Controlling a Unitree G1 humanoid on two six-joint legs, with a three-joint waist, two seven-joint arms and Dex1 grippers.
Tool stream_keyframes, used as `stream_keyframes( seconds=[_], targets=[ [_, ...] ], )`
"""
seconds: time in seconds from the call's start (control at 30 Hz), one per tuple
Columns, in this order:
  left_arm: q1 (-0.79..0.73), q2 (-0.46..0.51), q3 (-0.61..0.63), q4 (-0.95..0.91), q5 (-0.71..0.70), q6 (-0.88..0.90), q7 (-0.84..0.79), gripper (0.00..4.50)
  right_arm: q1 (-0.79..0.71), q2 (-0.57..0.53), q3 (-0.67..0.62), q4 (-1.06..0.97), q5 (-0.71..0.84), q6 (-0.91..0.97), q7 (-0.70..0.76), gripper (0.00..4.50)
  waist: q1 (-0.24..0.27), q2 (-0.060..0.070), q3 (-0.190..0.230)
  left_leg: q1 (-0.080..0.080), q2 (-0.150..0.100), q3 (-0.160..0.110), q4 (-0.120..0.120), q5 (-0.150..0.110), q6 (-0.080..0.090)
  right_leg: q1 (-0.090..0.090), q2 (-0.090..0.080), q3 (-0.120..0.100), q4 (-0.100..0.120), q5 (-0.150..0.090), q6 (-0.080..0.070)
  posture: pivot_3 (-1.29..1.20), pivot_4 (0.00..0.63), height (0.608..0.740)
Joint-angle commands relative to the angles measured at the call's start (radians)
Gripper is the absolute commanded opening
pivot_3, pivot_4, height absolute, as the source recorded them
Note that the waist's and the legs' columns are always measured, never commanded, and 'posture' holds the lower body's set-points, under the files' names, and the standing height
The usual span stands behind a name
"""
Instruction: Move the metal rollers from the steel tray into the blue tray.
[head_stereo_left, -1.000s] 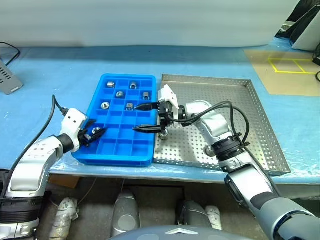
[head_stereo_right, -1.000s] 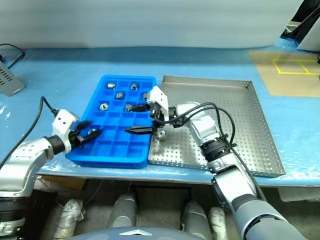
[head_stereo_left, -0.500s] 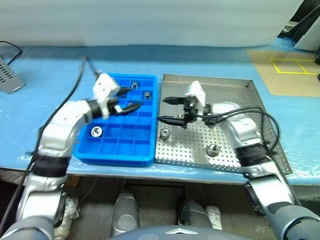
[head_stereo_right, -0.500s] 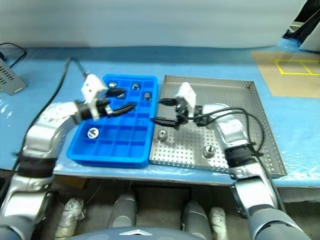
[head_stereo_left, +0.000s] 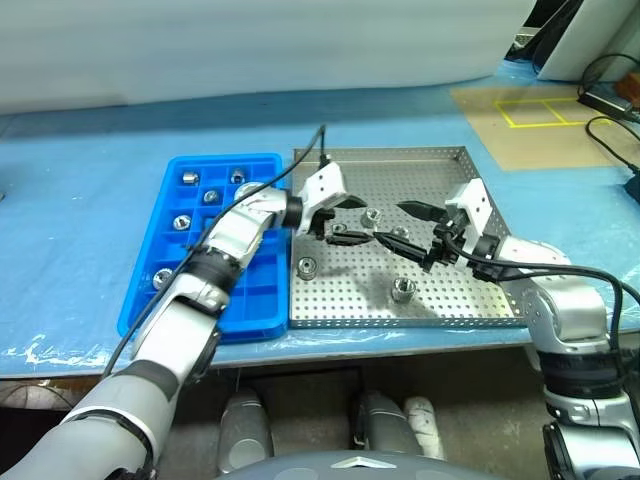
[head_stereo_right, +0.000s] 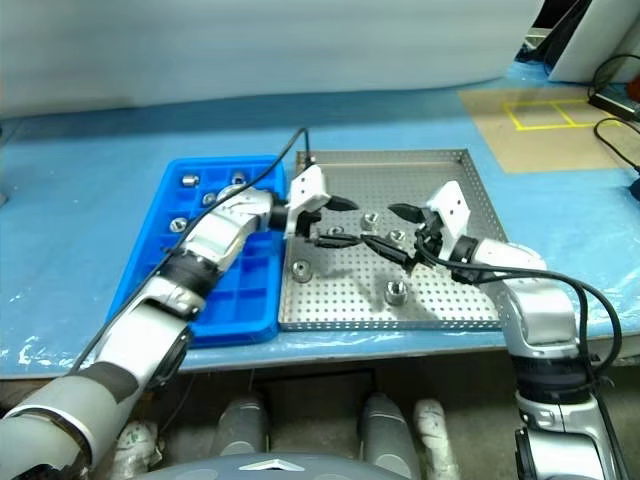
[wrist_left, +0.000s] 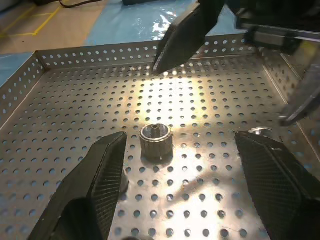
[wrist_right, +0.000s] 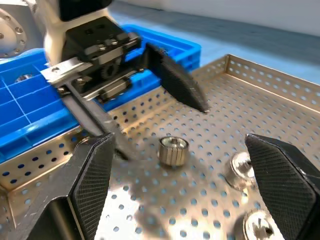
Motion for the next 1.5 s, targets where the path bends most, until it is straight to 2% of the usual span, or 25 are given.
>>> stream_keyframes(
  seconds=[0.03,0.2,0.33,0.47,0.6,0.8,1.23,1.37,1.5],
  targets=[
    [-0.102,-0.007,0.029,0.179,0.059,-0.107,0.072,3.68,0.044,-0.001,-0.055,-0.109,0.032,0.019,-0.064,4.34,-0.015,0.0,0.0,0.0,0.0,0.0,0.0,0.0,0.0,0.0,0.0,0.0,0.0,0.0,0.001,-0.34,0.15,0.74],
    [-0.169,0.035,0.031,0.316,0.115,-0.136,0.041,3.68,0.101,-0.005,-0.077,-0.158,0.045,0.033,-0.111,4.34,-0.031,0.0,0.0,0.002,-0.001,0.002,0.001,-0.001,0.001,0.001,0.0,0.003,0.0,0.001,0.002,-0.36,0.15,0.74],
    [-0.155,0.069,0.015,0.325,0.143,-0.099,-0.089,3.68,0.112,0.01,-0.059,-0.153,0.049,0.027,-0.13,4.34,-0.033,0.0,0.0,0.003,-0.001,0.003,0.001,-0.001,0.002,0.001,0.0,0.003,-0.002,0.001,0.002,-0.33,0.15,0.74],
    [-0.145,0.063,0.008,0.35,0.183,-0.081,-0.102,3.68,0.099,0.029,-0.03,-0.131,0.038,0.011,-0.141,4.34,-0.031,0.0,0.0,0.002,-0.001,0.003,0.001,-0.002,0.003,0.001,-0.001,0.003,-0.002,0.001,0.002,-0.32,0.15,0.74],
    [-0.149,0.026,0.02,0.386,0.2,-0.053,-0.075,3.68,0.078,0.035,-0.008,-0.098,0.018,-0.012,-0.142,4.34,-0.028,0.0,0.0,0.001,-0.002,0.003,0.001,-0.004,0.006,0.001,-0.002,0.003,-0.003,0.001,0.002,-0.31,0.15,0.74],
    [-0.163,-0.009,0.041,0.465,0.233,-0.003,0.064,3.68,0.078,0.029,0.003,-0.065,0.003,-0.046,-0.138,4.34,-0.029,0.0,0.0,0.001,-0.002,0.003,0.002,-0.004,0.006,0.002,-0.002,0.003,-0.003,0.001,0.002,-0.32,0.15,0.74],
    [-0.146,-0.034,0.074,0.505,0.263,-0.005,0.198,3.68,0.092,0.026,0.019,-0.052,-0.03,-0.075,-0.142,4.34,-0.035,0.0,0.0,0.003,-0.002,0.004,0.001,-0.004,0.007,0.002,-0.002,0.003,-0.003,0.001,0.002,-0.32,0.15,0.74],
    [-0.163,-0.051,0.105,0.523,0.264,0.003,0.342,3.68,0.095,0.031,0.026,-0.044,-0.036,-0.083,-0.14,4.34,-0.035,0.0,0.0,0.002,-0.002,0.004,0.001,-0.005,0.007,0.002,-0.002,0.003,-0.005,0.001,0.002,-0.32,0.15,0.74],
    [-0.16,-0.046,0.119,0.505,0.249,-0.01,0.224,3.68,0.093,0.026,0.03,-0.023,-0.049,-0.099,-0.135,4.34,-0.035,0.0,0.0,0.001,-0.002,0.004,0.001,-0.005,0.008,0.002,-0.002,0.003,-0.006,0.001,0.002,-0.32,0.15,0.74]
  ],
)
